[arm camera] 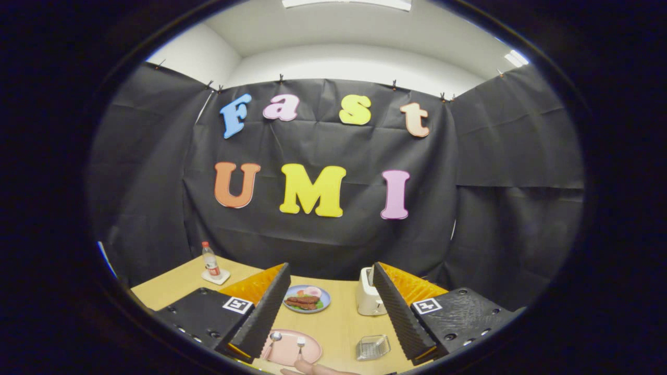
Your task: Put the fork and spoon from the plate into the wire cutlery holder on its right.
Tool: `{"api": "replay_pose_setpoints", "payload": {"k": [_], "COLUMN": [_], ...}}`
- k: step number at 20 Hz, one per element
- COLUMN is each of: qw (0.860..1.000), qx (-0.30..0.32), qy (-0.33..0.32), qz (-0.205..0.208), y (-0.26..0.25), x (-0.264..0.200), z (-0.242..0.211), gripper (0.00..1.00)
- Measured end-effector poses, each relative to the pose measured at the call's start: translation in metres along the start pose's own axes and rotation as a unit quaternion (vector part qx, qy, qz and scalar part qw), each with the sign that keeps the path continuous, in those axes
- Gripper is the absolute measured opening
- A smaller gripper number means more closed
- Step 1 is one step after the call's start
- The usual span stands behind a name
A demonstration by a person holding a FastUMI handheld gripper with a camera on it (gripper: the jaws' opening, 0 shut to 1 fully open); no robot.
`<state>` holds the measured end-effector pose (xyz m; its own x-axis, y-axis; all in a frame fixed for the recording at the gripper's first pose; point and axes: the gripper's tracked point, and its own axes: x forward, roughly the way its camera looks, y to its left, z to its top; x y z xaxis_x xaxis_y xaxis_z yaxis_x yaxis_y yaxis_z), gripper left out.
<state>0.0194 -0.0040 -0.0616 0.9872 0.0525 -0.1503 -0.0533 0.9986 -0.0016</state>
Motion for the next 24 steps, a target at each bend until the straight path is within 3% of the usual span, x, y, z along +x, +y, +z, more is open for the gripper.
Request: {"api": "replay_pose_setpoints", "payload": {"k": [6,10,18,24], "qw": [0.999,0.994,0.970,0.946], "qx": [0.000,-0.007,-0.010,0.008], "qy": [0.047,0.106,0.243,0.320], "qz": [0.018,0.025,0.032,0.040], "y": [0.023,0.040,0.068,0.082], "x": [0.029,0.051,0.078,0.084], "z": [-0.067,-0.147,-0.294,-0.361], "gripper": [0.95,0.95,0.94,0.91]}}
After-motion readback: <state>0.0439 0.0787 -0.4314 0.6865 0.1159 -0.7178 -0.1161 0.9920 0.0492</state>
